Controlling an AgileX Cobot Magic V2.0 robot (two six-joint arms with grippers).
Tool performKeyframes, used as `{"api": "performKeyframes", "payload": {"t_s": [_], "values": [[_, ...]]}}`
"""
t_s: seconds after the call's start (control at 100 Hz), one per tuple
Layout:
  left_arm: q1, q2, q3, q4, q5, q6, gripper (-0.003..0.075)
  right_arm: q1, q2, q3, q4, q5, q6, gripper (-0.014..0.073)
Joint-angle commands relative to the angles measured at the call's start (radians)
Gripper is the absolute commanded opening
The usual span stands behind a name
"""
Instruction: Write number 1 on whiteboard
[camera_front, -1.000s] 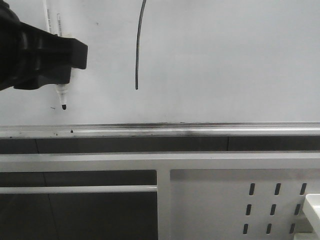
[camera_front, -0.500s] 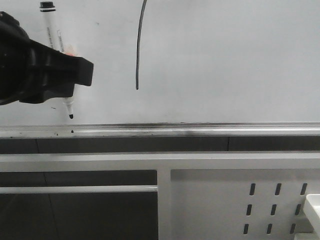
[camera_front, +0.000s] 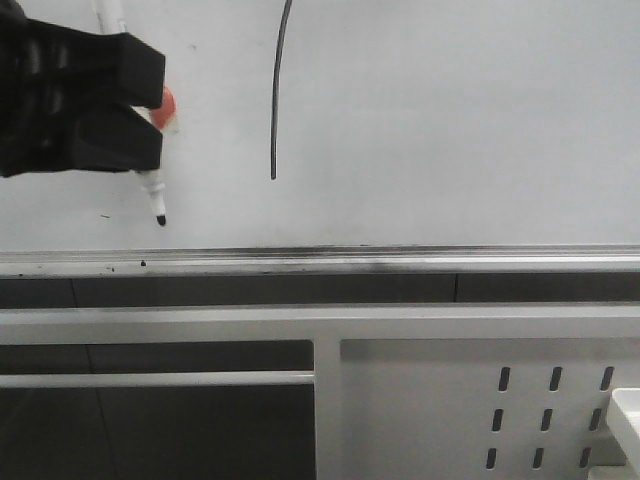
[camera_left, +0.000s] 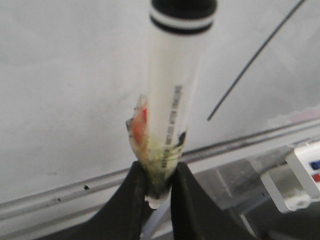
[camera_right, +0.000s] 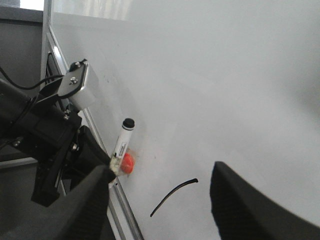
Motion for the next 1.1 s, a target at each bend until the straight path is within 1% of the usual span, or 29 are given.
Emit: {"api": "performKeyframes", "payload": {"t_s": [0.0, 0.17, 0.33, 0.39, 0.51, 0.6, 0.69, 0.87, 1.09], "values": [[0.043, -0.021, -0.032, 0.028, -0.080, 0.004, -0.0020, -0.008, -0.007, -0.035, 0.017, -0.064, -0.008, 0.0391], [0.130, -0.021, -0.035, 0.028, -0.137, 0.004, -0.0020, -0.008, -0.007, -0.035, 0.017, -0.064, -0.008, 0.0391], [0.221, -0.021, -0.042, 0.028, -0.243, 0.004, -0.0020, -0.008, -0.007, -0.035, 0.017, -0.066, -0.008, 0.0391], [0.251, -0.021, -0.051, 0.028, -0.292, 0.029, -0.0020, -0.008, -0.007, -0.035, 0.017, -0.072, -0.008, 0.0391], [0.298, -0.021, -0.079, 0.028, -0.343, 0.066, -0.0020, -0.008, -0.007, -0.035, 0.017, -0.082, -0.008, 0.0391], [0.312, -0.019, -0.098, 0.028, -0.369, 0.084, -0.0020, -0.008, -0.007, -0.035, 0.017, -0.082, -0.008, 0.0391], [0.313, -0.019, -0.102, 0.028, -0.366, 0.113, -0.0020, -0.008, -0.007, -0.035, 0.017, -0.074, -0.008, 0.0391], [0.313, -0.002, -0.102, 0.028, -0.380, 0.114, -0.0020, -0.008, -0.007, -0.035, 0.017, -0.069, -0.008, 0.0391], [0.313, 0.035, -0.102, 0.026, -0.466, 0.114, -0.0020, -0.008, -0.007, -0.035, 0.017, -0.067, -0.008, 0.0391]]}}
